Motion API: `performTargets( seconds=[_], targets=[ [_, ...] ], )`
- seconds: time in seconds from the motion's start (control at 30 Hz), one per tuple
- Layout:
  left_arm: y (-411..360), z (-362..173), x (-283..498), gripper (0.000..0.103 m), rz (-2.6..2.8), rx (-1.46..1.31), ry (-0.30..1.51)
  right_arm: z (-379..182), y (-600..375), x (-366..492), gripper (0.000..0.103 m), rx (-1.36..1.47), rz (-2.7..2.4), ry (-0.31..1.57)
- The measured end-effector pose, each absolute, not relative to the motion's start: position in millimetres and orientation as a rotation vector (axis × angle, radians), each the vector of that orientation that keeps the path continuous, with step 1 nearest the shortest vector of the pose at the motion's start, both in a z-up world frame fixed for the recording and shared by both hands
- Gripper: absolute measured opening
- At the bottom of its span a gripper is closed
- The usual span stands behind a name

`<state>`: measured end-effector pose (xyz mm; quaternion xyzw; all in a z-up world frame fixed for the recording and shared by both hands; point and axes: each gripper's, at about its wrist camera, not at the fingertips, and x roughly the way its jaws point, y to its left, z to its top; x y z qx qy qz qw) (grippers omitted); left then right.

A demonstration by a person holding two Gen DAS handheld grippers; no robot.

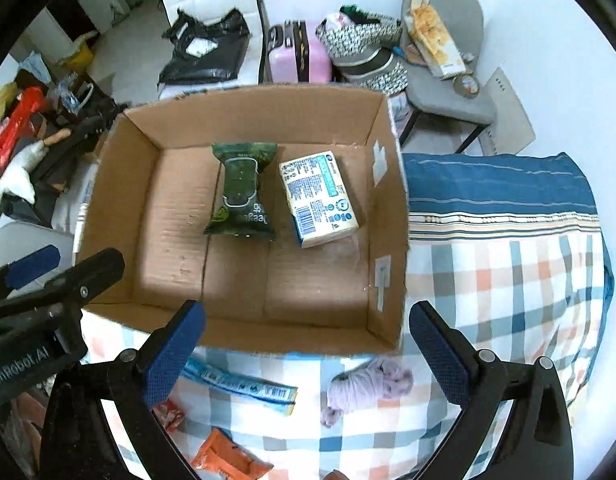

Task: Organize soft objects
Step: 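Grasp the red snack bag with the left gripper while the right grasps the orange bag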

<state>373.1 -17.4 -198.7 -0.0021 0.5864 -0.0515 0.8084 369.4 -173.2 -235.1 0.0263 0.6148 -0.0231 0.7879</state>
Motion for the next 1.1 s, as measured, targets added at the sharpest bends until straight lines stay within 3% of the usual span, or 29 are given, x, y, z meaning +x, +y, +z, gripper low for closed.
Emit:
performTargets(
  seconds=[0.37,0.6,0.87,1.1],
  targets=[
    [-11,-157,314,0.089,-0.096,-0.016,1.158,-179,-160,302,0.103,0.056,-0.007,1.230],
    [14,-161,266,0.089,-0.038,-0.028,1.146,-169,-145,264,0.103,0.032,0.054,1.224],
    [63,-194,212,0.089,0.078,-0.091,1.207,-197,-109,228,0.103,-0.067,0.138,1.279],
    [109,-250,180,0.089,0.198,-0.163,1.342,-253,-71,209,0.103,-0.144,0.271,1.393]
  ],
)
